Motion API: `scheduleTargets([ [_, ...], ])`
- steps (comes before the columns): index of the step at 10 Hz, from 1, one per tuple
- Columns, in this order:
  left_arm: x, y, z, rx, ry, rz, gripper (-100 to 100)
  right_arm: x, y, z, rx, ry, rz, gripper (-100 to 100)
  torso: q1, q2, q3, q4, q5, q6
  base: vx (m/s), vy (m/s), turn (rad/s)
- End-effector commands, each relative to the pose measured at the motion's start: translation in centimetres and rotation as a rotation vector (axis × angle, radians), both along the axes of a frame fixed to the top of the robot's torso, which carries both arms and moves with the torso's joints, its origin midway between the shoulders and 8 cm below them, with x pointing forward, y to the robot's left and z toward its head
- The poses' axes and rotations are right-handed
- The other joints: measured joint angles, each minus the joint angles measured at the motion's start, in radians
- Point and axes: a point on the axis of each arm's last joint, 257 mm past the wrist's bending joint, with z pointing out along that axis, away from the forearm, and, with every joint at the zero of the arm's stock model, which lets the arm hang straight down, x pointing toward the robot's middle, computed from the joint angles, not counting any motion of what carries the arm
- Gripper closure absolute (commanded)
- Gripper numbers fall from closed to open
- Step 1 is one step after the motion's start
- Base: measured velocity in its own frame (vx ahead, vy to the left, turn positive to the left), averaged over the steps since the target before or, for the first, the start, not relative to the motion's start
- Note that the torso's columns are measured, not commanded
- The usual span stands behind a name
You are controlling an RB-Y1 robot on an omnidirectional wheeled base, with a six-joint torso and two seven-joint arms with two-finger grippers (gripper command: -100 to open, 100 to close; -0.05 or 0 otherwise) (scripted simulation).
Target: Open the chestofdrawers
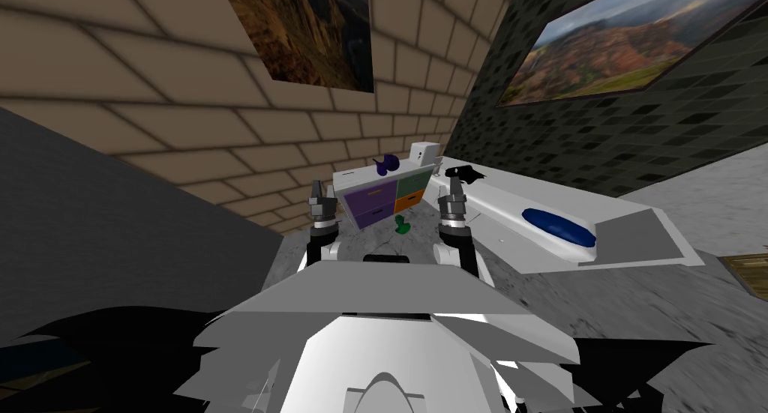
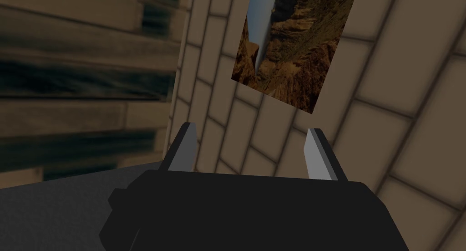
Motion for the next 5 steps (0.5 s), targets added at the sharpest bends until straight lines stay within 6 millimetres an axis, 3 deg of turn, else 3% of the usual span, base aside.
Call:
scheduleTargets([
  [1, 0.0, 0.0, 0.0, 0.0, 0.0, 0.0, 0, 0.0, 0.0, 0.0, 0.0, 0.0, 0.0, 0, 0.0, 0.074, -0.147, 0.074, 0.0, 0.0, 0.0, 0.0, 0.0],
  [4, 0.0, 0.0, 0.0, 0.0, 0.0, 0.0, 0, 0.0, 0.0, 0.0, 0.0, 0.0, 0.0, 0, 0.0, 0.296, -0.59, 0.295, 0.0, 0.0, 0.0, 0.0, 0.0],
  [5, 0.0, 0.0, 0.0, 0.0, 0.0, 0.0, 0, 0.6, 0.8, -1.2, -0.064, 0.041, 0.002, -100, 0.0, 0.369, -0.738, 0.369, 0.0, 0.0, 0.029, 0.021, 0.074],
])
